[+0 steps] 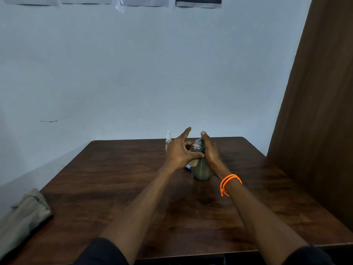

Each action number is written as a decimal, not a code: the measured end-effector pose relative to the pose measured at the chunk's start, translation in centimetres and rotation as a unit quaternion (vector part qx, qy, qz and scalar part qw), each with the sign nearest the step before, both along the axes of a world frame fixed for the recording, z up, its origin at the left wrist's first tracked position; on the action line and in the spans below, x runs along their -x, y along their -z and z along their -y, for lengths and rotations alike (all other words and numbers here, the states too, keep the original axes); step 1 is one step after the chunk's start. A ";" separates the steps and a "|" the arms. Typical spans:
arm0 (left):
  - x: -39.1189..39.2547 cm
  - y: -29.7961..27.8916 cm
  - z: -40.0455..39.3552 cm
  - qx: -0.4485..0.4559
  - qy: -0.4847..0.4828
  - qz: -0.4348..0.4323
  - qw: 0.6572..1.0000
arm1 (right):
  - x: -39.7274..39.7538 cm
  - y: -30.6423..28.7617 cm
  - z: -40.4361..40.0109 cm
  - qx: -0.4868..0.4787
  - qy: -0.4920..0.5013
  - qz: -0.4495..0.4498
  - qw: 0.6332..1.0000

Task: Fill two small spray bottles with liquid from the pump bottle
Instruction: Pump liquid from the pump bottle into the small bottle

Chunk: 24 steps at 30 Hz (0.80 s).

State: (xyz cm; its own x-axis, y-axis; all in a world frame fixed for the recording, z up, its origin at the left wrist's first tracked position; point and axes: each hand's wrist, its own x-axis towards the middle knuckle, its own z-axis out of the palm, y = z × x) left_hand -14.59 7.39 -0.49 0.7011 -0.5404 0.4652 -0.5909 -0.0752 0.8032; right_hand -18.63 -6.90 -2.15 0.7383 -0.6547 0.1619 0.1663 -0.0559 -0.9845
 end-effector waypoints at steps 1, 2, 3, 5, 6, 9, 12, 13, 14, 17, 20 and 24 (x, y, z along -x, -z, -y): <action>0.0 -0.1 0.1 -0.004 -0.003 0.007 1.000 | 0.1 0.0 0.1 -0.007 -0.001 0.004 1.000; 0.0 -0.2 0.2 -0.010 -0.007 0.016 1.000 | 0.1 0.1 0.1 -0.014 0.006 0.015 1.000; 0.0 -0.3 0.3 -0.016 -0.012 0.024 1.000 | 0.1 0.0 0.0 -0.017 0.017 0.025 0.999; -0.1 -0.2 0.3 -0.024 -0.024 0.027 0.999 | -0.1 0.1 -0.1 0.000 0.023 0.030 0.999; -0.1 -0.1 0.3 -0.024 -0.027 0.026 0.999 | -0.2 0.1 -0.2 0.006 0.024 0.025 0.999; -0.3 -0.1 0.2 -0.016 -0.020 0.014 1.000 | -0.1 0.0 -0.1 -0.022 0.013 0.010 1.000; -0.4 -0.3 0.4 -0.013 -0.015 0.009 1.000 | -0.2 0.3 0.1 -0.033 -0.001 0.014 0.999; -0.4 -0.4 0.4 -0.014 -0.014 0.010 1.000 | -0.2 0.4 0.1 -0.034 0.006 0.017 0.999; -0.4 -0.3 0.4 -0.014 -0.013 0.010 1.000 | -0.3 0.5 0.2 -0.033 0.015 0.021 0.999; -0.3 -0.1 0.2 -0.014 -0.020 0.013 1.000 | -0.3 0.2 -0.1 -0.008 0.021 0.023 0.999; -0.2 -0.1 0.1 -0.010 -0.024 0.011 1.000 | 0.0 -0.3 -0.3 -0.009 0.015 0.016 1.000; -0.4 -0.1 0.4 -0.007 -0.024 0.007 1.000 | -0.4 0.1 0.1 -0.031 0.013 0.022 0.999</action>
State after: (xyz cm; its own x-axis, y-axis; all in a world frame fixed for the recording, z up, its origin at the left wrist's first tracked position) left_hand -14.19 6.99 -0.39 0.7196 -0.5134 0.4675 -0.5973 -0.1143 0.7938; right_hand -18.27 -6.99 -2.21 0.7136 -0.6838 0.1523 0.2086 -0.0001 -0.9780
